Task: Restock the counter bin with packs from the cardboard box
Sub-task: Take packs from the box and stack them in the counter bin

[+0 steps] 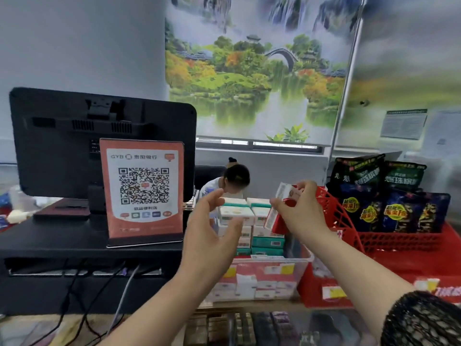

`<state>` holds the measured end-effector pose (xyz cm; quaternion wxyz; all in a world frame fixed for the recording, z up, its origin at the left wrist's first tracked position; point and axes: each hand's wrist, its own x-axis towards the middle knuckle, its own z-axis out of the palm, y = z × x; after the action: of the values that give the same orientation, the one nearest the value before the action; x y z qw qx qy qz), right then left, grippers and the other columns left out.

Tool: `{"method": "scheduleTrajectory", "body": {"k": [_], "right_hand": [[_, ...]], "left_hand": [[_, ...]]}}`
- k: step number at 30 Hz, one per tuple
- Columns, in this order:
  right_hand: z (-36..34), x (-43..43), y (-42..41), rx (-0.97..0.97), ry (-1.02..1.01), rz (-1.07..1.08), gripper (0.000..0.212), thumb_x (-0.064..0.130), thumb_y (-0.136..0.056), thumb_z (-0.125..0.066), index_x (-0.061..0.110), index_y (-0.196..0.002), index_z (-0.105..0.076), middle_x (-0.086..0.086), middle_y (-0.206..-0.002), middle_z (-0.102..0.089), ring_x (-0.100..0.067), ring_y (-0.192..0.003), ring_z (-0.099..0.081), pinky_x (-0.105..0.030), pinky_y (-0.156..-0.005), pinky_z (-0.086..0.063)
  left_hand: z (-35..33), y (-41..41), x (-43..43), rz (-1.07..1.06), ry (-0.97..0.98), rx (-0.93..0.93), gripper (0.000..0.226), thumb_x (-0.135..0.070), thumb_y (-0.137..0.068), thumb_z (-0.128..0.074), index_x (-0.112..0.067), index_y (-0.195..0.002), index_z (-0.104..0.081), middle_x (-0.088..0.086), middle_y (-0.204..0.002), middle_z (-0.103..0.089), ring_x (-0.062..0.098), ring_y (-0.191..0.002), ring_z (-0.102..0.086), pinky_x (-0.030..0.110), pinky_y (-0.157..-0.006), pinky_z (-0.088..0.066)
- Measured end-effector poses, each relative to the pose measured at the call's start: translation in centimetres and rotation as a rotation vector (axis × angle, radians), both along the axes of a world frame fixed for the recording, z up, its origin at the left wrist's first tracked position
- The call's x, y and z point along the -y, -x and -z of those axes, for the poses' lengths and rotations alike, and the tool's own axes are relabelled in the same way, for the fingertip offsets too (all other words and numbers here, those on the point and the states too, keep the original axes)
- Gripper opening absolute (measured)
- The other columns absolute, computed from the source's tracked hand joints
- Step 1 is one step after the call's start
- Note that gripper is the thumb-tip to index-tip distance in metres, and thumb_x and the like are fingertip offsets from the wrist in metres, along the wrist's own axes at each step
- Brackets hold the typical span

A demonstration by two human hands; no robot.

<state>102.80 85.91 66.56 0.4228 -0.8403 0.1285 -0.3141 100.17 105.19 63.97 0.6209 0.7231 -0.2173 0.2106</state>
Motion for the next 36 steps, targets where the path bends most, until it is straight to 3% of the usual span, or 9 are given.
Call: {"method": "scheduleTrajectory", "body": {"k": [2, 5, 7, 11, 16, 19, 22, 29, 36], "right_hand": [[1.4, 1.3, -1.5, -0.083, 0.119, 0.013, 0.057, 0.036, -0.083, -0.071, 0.021, -0.122, -0.031, -0.009, -0.129, -0.052, -0.026, -0.108, -0.056, -0.033, -0.077, -0.045], [3.6, 2.8, -3.7, -0.223, 0.263, -0.016, 0.054, 0.033, -0.083, -0.071, 0.021, -0.118, -0.033, -0.009, -0.122, -0.050, -0.021, -0.095, -0.052, -0.027, -0.069, -0.039], [4.9, 3.5, -5.1, -0.349, 0.355, -0.037, 0.058, 0.034, -0.082, -0.071, 0.018, -0.123, -0.033, -0.010, -0.124, -0.047, -0.025, -0.101, -0.053, -0.028, -0.076, -0.042], [6.5, 4.5, -7.4, -0.601, 0.516, -0.043, 0.075, 0.039, -0.079, -0.074, 0.012, -0.134, -0.030, -0.013, -0.132, -0.044, -0.031, -0.117, -0.052, -0.034, -0.088, -0.045], [8.4, 5.2, -9.3, -0.888, 0.614, -0.043, 0.110, 0.042, -0.075, -0.077, 0.001, -0.148, -0.006, -0.020, -0.144, -0.036, -0.033, -0.128, -0.045, -0.036, -0.102, -0.042], [9.2, 5.2, -9.8, -0.904, 0.713, -0.038, 0.096, 0.045, -0.072, -0.078, 0.005, -0.142, -0.026, -0.016, -0.138, -0.042, -0.030, -0.123, -0.049, -0.036, -0.098, -0.047], [9.6, 5.0, -10.1, -0.895, 0.825, -0.014, 0.086, 0.043, -0.074, -0.076, 0.006, -0.138, -0.032, -0.015, -0.137, -0.043, -0.029, -0.120, -0.052, -0.037, -0.095, -0.049], [10.5, 5.3, -11.4, -1.045, 0.840, -0.081, 0.037, 0.028, -0.089, -0.059, 0.013, -0.123, -0.055, -0.005, -0.119, -0.060, -0.024, -0.102, -0.060, -0.031, -0.079, -0.050], [11.0, 5.5, -12.1, -1.145, 0.830, -0.081, 0.038, 0.031, -0.092, -0.057, 0.015, -0.126, -0.052, -0.004, -0.123, -0.058, -0.023, -0.108, -0.058, -0.030, -0.085, -0.049]], "left_hand": [[0.4, -0.6, -0.3, -0.031, 0.004, -0.009, 0.046, -0.016, -0.088, -0.065, -0.034, -0.125, -0.046, -0.019, -0.119, -0.053, -0.017, -0.105, -0.047, -0.005, -0.069, -0.039], [1.0, -1.6, -0.3, -0.064, -0.010, -0.014, 0.042, -0.015, -0.087, -0.064, -0.033, -0.122, -0.050, -0.021, -0.117, -0.055, -0.019, -0.107, -0.046, 0.002, -0.076, -0.044], [1.3, -2.3, 0.0, -0.081, -0.006, -0.022, 0.041, -0.013, -0.087, -0.063, -0.035, -0.119, -0.052, -0.023, -0.116, -0.056, -0.017, -0.107, -0.048, 0.009, -0.085, -0.044], [2.0, -3.3, 1.1, -0.094, 0.006, -0.039, 0.038, -0.006, -0.087, -0.062, -0.035, -0.111, -0.056, -0.019, -0.114, -0.058, -0.013, -0.106, -0.051, 0.001, -0.079, -0.044], [2.6, -3.9, 1.9, -0.073, -0.024, -0.043, 0.038, -0.004, -0.087, -0.061, -0.033, -0.110, -0.057, -0.019, -0.111, -0.059, -0.013, -0.104, -0.052, 0.000, -0.077, -0.042], [2.9, -4.3, 2.4, -0.064, -0.013, -0.053, 0.037, -0.002, -0.087, -0.060, -0.032, -0.110, -0.057, -0.018, -0.112, -0.059, -0.013, -0.103, -0.052, -0.001, -0.074, -0.042], [3.2, -4.6, 2.6, -0.065, -0.014, -0.063, 0.037, -0.004, -0.088, -0.060, -0.033, -0.111, -0.056, -0.019, -0.112, -0.058, -0.013, -0.105, -0.051, 0.000, -0.077, -0.042], [3.7, -5.1, 2.5, -0.088, -0.034, -0.071, 0.036, -0.004, -0.088, -0.059, -0.031, -0.111, -0.056, -0.018, -0.112, -0.058, -0.012, -0.105, -0.051, 0.002, -0.077, -0.043], [4.0, -5.2, 2.0, -0.075, -0.015, -0.098, 0.033, -0.004, -0.089, -0.058, -0.028, -0.111, -0.056, -0.015, -0.112, -0.058, -0.014, -0.100, -0.051, 0.000, -0.069, -0.043]]}}
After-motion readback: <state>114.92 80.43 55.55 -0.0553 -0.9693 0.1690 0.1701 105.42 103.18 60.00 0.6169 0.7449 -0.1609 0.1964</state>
